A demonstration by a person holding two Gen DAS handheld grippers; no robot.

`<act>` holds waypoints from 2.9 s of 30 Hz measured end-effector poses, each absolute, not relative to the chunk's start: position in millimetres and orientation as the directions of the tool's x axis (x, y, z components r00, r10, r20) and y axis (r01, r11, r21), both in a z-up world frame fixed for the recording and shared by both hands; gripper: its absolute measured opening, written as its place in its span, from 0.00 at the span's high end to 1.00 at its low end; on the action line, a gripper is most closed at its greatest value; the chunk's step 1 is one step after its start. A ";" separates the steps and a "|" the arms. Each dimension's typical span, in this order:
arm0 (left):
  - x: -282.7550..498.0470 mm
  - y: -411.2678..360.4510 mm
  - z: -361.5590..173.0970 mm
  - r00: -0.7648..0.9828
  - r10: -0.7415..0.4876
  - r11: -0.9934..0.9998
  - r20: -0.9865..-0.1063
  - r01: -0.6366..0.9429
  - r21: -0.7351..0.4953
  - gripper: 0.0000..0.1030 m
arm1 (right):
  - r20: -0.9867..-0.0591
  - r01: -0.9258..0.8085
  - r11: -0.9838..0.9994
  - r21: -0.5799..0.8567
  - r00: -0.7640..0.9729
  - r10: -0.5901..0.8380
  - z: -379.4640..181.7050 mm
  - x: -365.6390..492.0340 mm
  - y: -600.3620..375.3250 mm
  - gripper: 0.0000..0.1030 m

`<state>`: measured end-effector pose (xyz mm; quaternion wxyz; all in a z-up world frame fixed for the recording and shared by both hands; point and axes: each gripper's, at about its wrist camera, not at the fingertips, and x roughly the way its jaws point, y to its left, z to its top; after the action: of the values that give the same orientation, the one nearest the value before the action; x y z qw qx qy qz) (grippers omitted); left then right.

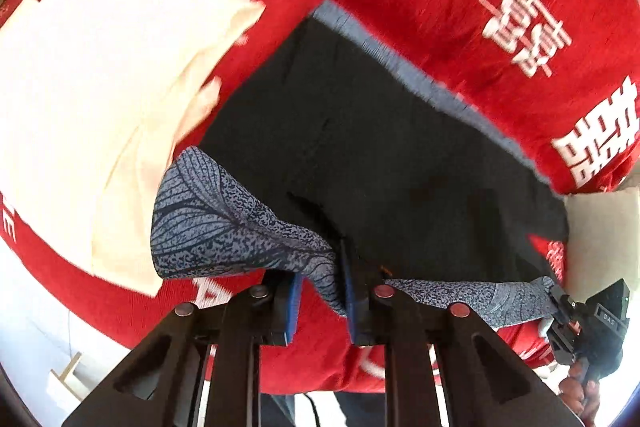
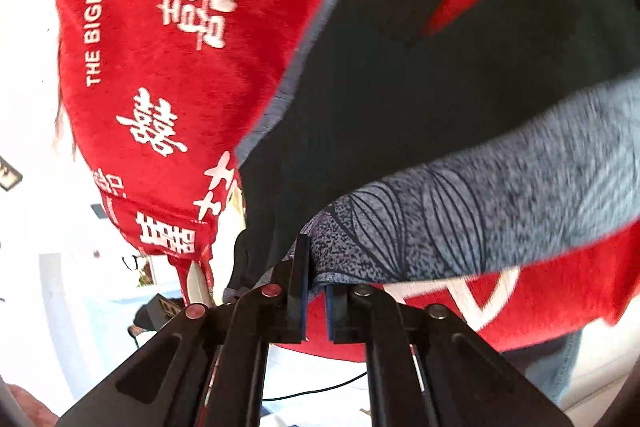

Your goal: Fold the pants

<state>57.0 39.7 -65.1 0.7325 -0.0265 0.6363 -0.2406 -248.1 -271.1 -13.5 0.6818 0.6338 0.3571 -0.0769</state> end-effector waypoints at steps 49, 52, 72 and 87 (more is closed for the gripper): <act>219.8 -201.1 -162.2 0.342 -0.032 0.889 -0.939 0.439 0.129 0.28 | -0.932 0.383 0.876 0.293 0.319 0.172 -73.6 41.8 -372.6 0.75; 228.2 -208.3 -166.3 0.345 0.004 0.888 -0.938 0.431 0.162 0.28 | -0.936 0.409 0.867 0.284 0.314 0.158 -79.5 50.4 -376.0 0.74; 29.0 -210.2 -102.1 0.089 -0.134 0.788 -0.987 0.613 -0.052 0.09 | -0.926 0.564 0.750 0.346 0.333 0.176 -21.7 -150.4 -378.3 0.30; -57.0 -205.5 -90.8 0.075 -0.148 0.742 -0.986 0.668 -0.060 0.09 | -0.970 0.743 0.630 0.226 0.235 0.070 -20.7 -276.1 -339.7 0.30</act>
<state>-57.0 -205.5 -90.8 0.7021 0.2114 0.6147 -0.2905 -276.1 -339.7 -20.7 0.7001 0.3567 0.5700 -0.2402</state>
